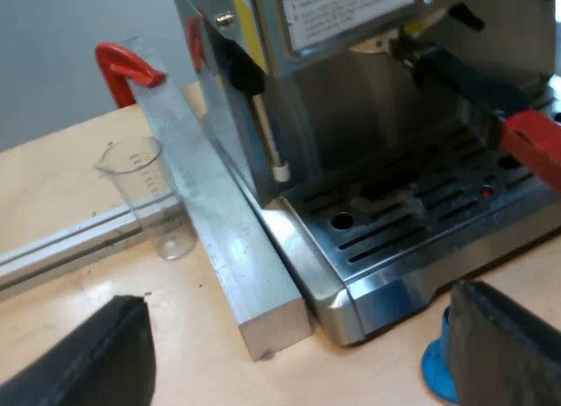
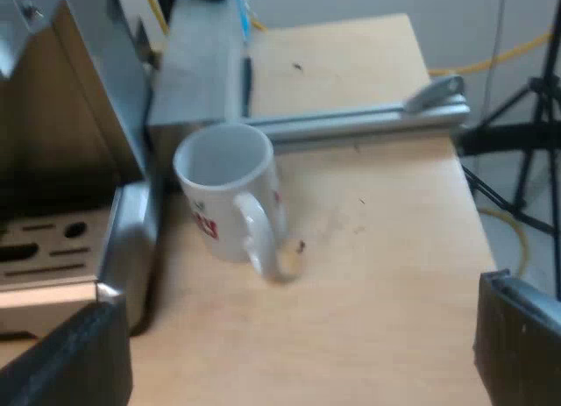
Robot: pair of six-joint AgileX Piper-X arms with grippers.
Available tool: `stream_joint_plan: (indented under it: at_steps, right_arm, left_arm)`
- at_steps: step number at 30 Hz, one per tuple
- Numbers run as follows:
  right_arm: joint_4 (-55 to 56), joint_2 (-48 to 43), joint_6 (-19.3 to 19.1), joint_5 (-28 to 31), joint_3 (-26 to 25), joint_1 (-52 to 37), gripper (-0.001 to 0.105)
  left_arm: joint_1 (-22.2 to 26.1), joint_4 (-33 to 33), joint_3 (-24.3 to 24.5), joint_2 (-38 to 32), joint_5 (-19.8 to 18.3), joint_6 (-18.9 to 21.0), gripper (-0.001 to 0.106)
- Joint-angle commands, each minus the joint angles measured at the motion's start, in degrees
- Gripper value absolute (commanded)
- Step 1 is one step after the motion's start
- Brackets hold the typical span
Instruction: Put the handle in the coffee machine
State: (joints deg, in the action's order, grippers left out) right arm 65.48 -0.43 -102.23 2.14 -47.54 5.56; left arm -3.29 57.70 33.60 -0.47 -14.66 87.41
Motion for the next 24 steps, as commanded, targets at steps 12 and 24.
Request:
stream_joint_plan:
  at_steps: [12, 24]
  right_arm:
    - [-5.7, -2.6, -0.4, -3.4, 11.1, -0.2, 0.081]
    - [-6.3, -2.5, -0.4, -3.7, 17.3, -0.2, 0.081]
  left_arm:
    - [0.0, 0.7, -4.1, -3.9, 2.1, 2.4, 0.070]
    - [0.0, 0.7, -4.1, -3.9, 2.0, 2.2, 0.070]
